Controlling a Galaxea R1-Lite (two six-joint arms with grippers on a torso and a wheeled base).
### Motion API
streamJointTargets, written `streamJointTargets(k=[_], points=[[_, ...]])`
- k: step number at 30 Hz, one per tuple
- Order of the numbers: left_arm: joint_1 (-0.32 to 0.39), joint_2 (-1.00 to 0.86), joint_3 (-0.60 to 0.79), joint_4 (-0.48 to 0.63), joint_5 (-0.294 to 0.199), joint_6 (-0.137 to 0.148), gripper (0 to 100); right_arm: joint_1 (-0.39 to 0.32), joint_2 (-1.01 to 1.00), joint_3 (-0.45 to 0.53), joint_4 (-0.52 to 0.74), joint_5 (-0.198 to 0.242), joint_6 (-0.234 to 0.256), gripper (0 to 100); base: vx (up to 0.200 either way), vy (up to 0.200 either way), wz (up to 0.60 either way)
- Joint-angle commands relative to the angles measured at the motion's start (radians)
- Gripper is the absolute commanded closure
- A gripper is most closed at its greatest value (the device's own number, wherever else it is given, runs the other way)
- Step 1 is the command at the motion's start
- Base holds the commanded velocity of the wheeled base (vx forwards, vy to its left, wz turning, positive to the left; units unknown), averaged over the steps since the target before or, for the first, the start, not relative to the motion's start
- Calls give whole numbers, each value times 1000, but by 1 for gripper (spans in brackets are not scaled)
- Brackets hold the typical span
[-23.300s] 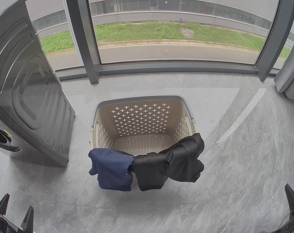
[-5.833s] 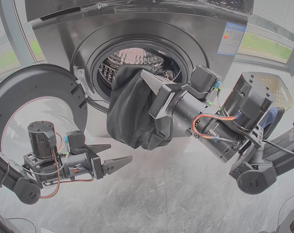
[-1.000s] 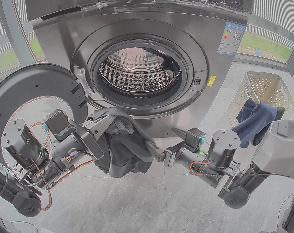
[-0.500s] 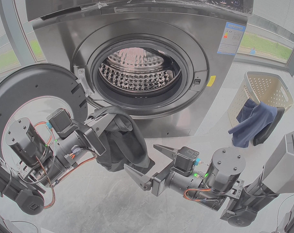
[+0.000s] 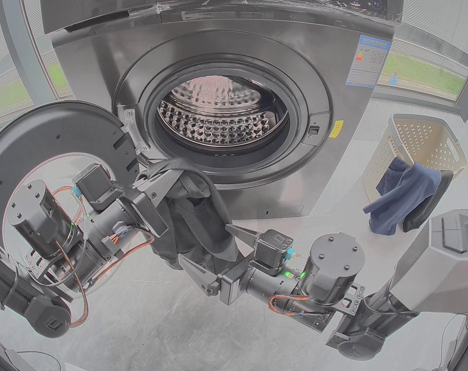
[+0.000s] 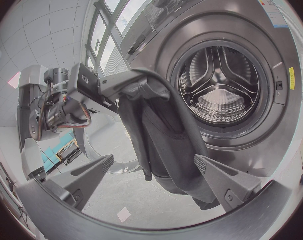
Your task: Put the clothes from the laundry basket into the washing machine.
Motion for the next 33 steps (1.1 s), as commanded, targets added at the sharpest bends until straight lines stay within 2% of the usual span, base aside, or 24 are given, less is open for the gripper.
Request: streamJointTargets(k=[1, 7, 23, 33], points=[[1, -2, -2, -1, -1, 0, 100, -35, 77, -60, 1, -2, -2, 0, 0, 0, 0], [1, -5, -2, -1, -1, -2, 100, -130, 81, -93, -1, 1, -6, 0, 0, 0, 0], [7, -4, -2, -1, -2, -2, 100, -139, 120, -127, -5, 1, -8, 0, 0, 0, 0], [7, -2, -1, -1, -2, -2, 100, -194, 82, -138, -5, 4, -6, 0, 0, 0, 0]])
